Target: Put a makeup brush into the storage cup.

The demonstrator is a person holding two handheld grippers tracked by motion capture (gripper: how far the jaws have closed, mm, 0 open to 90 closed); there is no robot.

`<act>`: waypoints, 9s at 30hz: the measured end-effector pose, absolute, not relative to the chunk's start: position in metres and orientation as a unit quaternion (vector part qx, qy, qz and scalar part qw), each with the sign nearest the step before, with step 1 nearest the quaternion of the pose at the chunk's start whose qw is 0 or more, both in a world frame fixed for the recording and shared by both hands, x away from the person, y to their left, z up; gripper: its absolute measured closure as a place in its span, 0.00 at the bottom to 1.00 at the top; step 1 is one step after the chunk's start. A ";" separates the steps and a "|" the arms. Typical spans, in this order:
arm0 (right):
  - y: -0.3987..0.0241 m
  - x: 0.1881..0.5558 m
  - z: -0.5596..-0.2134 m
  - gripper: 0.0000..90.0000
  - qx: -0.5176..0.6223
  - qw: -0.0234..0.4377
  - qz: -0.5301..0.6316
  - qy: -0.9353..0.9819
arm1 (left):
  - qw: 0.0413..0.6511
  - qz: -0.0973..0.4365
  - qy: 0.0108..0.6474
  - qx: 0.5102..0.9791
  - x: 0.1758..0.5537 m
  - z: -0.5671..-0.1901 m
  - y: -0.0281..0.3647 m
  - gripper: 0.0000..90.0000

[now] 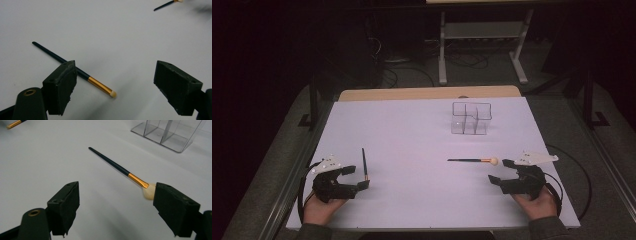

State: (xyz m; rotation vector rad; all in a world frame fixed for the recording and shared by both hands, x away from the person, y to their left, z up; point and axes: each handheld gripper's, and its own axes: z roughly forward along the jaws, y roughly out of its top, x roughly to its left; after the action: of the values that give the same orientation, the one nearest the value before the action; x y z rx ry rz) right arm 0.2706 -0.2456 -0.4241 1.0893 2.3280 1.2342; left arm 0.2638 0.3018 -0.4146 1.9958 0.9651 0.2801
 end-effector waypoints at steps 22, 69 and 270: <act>-0.248 0.268 -0.421 0.22 0.383 0.151 0.430 0.804 | 0.440 0.123 0.388 0.801 0.259 -0.408 0.299 0.21; -0.249 0.270 -0.420 0.22 0.384 0.151 0.431 0.802 | 0.420 0.119 0.393 0.809 0.277 -0.391 0.286 0.21; -0.164 0.291 -0.334 0.24 0.221 0.080 0.424 0.875 | 0.314 0.038 0.286 0.905 0.305 -0.340 0.227 0.93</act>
State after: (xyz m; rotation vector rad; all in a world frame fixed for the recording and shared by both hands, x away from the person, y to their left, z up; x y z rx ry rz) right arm 0.2906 -0.1639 -0.3339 0.6603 2.6162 1.2681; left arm 0.3052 0.2266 -0.3398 2.3841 0.7526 0.1011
